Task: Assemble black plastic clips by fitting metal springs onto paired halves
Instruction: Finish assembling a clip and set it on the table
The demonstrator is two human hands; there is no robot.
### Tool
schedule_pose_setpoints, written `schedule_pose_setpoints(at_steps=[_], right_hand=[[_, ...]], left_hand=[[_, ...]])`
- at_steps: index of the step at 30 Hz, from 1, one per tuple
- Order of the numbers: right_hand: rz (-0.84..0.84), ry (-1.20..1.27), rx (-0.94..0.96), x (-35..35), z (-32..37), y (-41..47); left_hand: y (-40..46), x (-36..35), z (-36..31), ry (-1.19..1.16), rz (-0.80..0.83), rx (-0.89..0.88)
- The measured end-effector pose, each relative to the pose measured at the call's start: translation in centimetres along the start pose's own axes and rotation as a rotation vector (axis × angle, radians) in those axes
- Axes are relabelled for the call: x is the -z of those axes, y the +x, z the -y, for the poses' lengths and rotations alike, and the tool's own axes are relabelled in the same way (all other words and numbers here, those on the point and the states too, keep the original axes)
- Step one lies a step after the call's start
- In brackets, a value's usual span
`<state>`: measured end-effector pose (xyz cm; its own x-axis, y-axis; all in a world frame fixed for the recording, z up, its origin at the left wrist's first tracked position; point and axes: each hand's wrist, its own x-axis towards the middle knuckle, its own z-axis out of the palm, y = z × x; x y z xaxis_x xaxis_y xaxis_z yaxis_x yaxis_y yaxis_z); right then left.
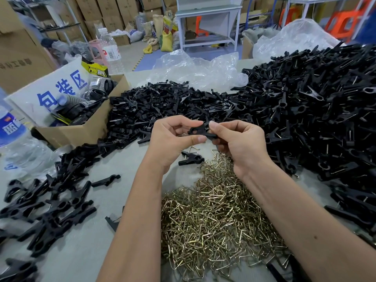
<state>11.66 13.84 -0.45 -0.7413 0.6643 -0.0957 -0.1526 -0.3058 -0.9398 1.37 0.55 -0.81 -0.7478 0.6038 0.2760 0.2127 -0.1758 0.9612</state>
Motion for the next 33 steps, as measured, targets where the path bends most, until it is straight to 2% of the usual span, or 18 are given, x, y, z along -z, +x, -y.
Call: schedule_pose_setpoints(at_steps=[6,10,12,16,19,23,29,33], right_hand=[[0.144,0.093,-0.049,0.1,0.5,-0.1],[0.285,0.290,-0.274,0.4,0.9,-0.2],[0.368,0.314,-0.363,0.7,0.9,-0.2],[0.575,0.268,-0.390,0.8,0.5,0.1],[0.657,0.333,-0.407,0.9,0.3,0.3],[0.716,0.405,-0.409,1.4,0.2,0.5],[0.670,0.504,-0.477,1.7,0.4,0.9],[0.698,0.586,-0.524,2.0,0.3,1.2]], left_hand=[[0.0,0.3,0.0,-0.033,-0.044,0.023],[0.0,0.6,-0.2,-0.082,-0.012,0.006],[0.0,0.8,-0.2,-0.107,0.013,0.001],[-0.1,1.0,-0.3,-0.145,0.008,0.008],[-0.1,1.0,-0.4,-0.154,0.038,0.017],[-0.2,1.0,-0.5,-0.143,0.034,0.060],[-0.3,1.2,-0.4,-0.157,0.039,0.098],[-0.2,1.3,-0.3,-0.130,0.051,0.093]])
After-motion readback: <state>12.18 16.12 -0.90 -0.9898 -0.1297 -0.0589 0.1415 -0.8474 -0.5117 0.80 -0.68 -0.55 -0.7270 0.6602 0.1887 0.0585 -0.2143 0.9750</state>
